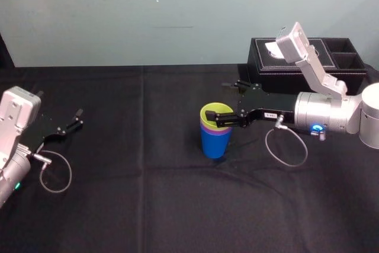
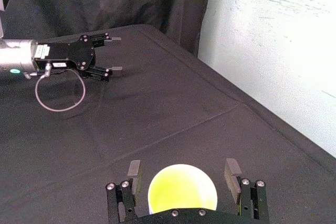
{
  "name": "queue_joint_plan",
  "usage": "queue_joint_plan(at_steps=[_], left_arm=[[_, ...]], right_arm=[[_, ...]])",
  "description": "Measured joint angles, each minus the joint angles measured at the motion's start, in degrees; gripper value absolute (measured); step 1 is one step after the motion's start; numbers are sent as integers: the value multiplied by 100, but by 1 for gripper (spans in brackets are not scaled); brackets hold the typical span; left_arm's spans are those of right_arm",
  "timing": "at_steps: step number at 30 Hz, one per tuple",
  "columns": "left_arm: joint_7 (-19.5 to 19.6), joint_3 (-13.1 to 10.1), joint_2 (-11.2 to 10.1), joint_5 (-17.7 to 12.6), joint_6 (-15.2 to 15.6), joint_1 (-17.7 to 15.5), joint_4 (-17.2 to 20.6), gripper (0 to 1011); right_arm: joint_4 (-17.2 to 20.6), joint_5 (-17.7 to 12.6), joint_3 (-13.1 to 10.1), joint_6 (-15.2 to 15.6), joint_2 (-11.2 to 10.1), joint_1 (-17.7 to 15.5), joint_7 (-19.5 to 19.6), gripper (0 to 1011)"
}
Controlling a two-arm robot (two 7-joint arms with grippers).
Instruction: Stack the three plastic cups sequentially using one hand.
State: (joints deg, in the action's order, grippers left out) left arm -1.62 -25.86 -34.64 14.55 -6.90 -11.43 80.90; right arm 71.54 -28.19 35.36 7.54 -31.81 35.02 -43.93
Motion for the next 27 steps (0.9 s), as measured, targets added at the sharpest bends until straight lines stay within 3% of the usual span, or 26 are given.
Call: queue_joint_plan(at_steps=[9,17,27], left_arm=[[0,0,0,0,0,0,0,1012],[0,0,0,0,0,0,0,1011],[0,0,0,0,0,0,0,1011]], right_arm=[[404,-5,-225,-104,-263,-262,257,1003],[696,-50,-671,-261,-501,-717,783,1003],[480,-166,-1140,-413,-443,-1113,1231,1003]])
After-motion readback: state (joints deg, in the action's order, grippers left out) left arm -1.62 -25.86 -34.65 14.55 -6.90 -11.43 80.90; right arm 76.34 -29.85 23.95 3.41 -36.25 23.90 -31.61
